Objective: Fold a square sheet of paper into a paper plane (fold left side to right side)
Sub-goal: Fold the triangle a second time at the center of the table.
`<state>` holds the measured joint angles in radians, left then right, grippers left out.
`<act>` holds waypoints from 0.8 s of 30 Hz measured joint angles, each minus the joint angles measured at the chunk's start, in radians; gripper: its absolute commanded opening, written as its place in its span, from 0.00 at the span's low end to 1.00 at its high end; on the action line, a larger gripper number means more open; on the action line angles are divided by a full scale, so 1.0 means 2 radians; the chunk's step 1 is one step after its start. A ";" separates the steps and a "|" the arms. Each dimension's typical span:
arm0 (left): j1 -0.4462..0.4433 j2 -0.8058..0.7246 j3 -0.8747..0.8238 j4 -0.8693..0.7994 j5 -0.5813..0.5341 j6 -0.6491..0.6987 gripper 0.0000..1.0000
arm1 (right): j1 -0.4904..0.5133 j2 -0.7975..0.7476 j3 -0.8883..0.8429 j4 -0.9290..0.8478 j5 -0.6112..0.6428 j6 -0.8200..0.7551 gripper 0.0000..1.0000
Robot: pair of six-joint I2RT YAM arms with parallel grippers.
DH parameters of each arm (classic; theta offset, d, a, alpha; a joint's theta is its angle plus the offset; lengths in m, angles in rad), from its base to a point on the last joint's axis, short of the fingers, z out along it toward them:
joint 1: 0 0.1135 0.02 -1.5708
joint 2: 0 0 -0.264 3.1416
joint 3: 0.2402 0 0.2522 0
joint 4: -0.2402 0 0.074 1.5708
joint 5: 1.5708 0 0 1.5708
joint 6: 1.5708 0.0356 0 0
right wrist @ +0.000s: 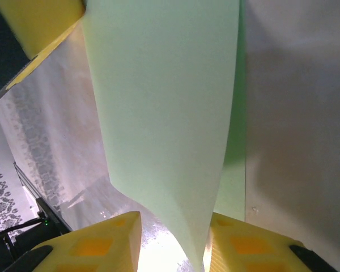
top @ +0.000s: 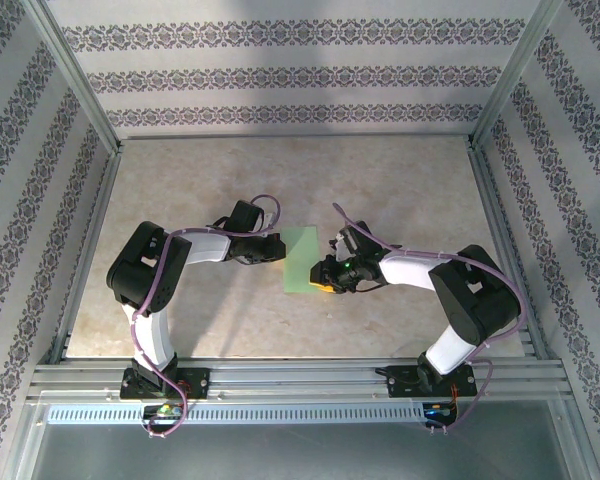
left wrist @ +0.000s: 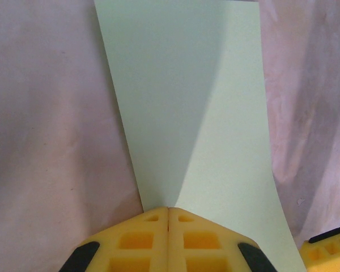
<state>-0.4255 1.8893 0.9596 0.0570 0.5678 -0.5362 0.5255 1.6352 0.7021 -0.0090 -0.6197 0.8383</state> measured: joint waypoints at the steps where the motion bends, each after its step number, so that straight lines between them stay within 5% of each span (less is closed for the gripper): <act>1: 0.000 0.000 0.000 0.000 0.000 0.000 0.06 | 0.000 0.000 -0.001 0.003 0.000 0.001 0.35; 24: -0.001 -0.001 -0.002 0.004 0.000 0.000 0.06 | -0.060 0.083 0.074 0.049 -0.047 -0.015 0.33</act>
<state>-0.4274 1.8874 0.9546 0.0647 0.5674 -0.5365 0.4053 1.8011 0.8494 0.0898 -0.7128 0.8078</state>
